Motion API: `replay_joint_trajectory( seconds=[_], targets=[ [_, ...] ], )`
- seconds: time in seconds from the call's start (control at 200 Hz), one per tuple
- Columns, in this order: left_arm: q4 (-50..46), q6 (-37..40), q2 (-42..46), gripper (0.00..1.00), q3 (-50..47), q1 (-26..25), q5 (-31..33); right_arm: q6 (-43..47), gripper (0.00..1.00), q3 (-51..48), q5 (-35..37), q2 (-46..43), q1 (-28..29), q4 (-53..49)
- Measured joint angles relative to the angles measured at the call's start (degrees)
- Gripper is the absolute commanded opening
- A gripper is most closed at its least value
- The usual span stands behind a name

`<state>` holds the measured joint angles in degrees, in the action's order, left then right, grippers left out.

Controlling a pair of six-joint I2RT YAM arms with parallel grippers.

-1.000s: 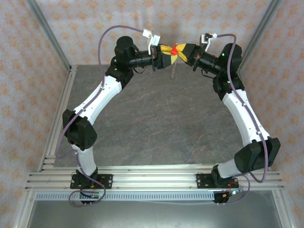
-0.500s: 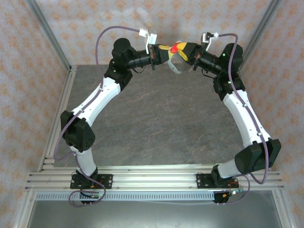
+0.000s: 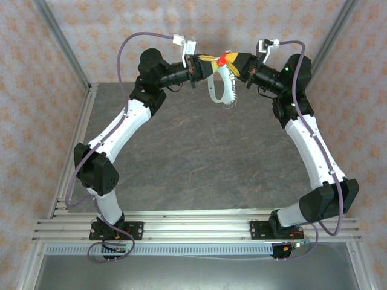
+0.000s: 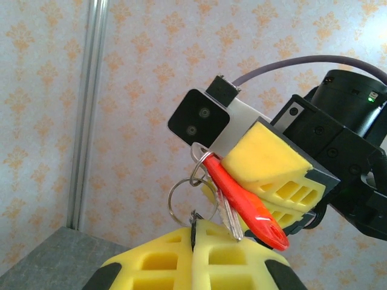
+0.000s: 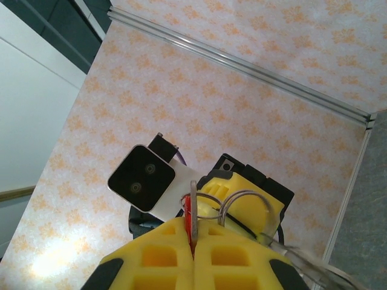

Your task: Put the keys on the keyring

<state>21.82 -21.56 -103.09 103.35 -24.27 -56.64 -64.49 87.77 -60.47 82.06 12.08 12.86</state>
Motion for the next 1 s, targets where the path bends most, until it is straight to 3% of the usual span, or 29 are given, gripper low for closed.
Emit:
replay_joint_trajectory(
  seconds=[0.555, 0.756, 0.846, 1.001],
  targets=[
    [3.91, -0.92, 3.10, 0.00, -2.69, 0.31, 4.66, 0.00, 0.00, -5.44, -2.62, -1.88, -2.19, 3.98],
    [-0.98, 2.38, 3.10, 0.40, -1.57, 0.33, 4.09, 0.90, 0.00, -5.35, -6.05, -1.88, -2.56, 4.57],
    [-5.14, 4.81, 3.08, 0.46, 0.63, 0.42, 2.47, 2.51, 0.00, -5.25, -8.00, -1.88, -2.82, 4.52],
    [-12.31, 10.73, 3.08, 0.49, 4.83, 0.44, -1.18, 5.92, 0.00, -4.13, -11.17, -1.88, -3.78, 3.58]
  ],
)
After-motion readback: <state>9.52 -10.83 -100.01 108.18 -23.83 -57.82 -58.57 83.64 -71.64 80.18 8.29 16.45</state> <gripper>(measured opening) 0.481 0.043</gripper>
